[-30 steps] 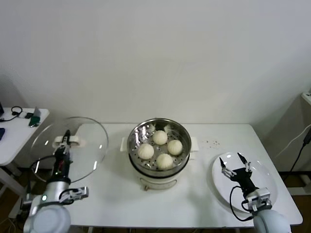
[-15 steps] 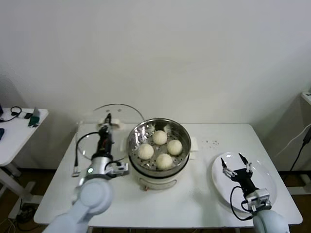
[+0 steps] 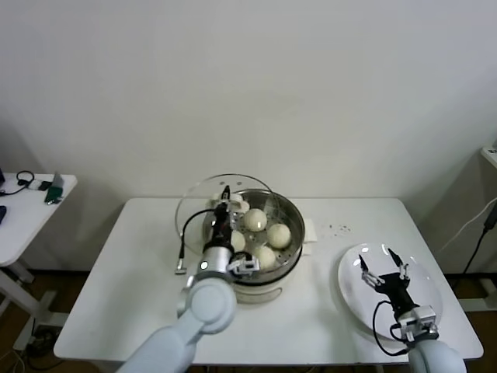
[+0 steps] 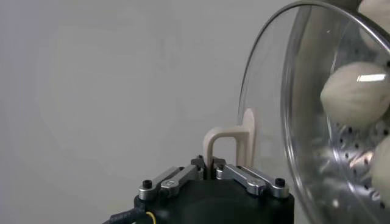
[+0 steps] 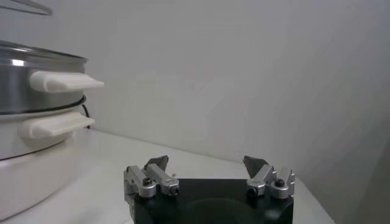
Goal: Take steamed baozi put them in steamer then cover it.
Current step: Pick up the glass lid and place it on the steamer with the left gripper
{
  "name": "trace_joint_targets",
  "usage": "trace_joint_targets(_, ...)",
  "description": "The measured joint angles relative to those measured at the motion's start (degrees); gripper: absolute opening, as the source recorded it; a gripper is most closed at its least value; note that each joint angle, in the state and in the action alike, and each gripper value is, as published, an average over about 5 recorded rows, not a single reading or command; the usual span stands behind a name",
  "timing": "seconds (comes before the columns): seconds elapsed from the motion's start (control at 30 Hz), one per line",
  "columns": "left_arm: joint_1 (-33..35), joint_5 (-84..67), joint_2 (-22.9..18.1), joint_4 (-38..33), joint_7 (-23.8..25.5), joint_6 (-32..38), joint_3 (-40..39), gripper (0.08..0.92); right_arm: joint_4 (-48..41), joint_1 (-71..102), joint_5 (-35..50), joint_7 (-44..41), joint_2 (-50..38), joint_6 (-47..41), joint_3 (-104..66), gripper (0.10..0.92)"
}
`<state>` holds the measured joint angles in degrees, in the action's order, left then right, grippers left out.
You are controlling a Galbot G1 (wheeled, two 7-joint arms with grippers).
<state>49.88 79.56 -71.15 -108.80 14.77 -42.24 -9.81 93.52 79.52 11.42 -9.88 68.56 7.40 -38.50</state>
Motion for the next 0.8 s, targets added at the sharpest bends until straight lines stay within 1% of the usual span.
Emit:
trace_joint_targets(0.17,-0.33,1.74,-3.23,2.33,0.08,0.01,-1.09,0.149,-0.47,0.01,-0.13,-0.11,0.31,0.41,-0.24,0.823)
trace_joint_targets(0.3,-0.68,2.65,-4.96,4.12,0.09,0.01,-2.06,0.149,-0.86,0.02,-0.15,-0.19,0.55,0.7,-0.41,0.823)
trace_joint_targets(0.63,-1.16,3.81,-7.84,7.38,0.37,0.03,-3.36,0.149,-1.44,-0.21,-0.32,-0.23,0.95,1.02,-0.45,0.823)
trace_joint_targets(0.8,-0.94,3.95,-8.62,8.41,0.38,0.05,-3.86,0.149,-1.56,-0.34,-0.41,-0.23,1.16,1.08,-0.42,0.823)
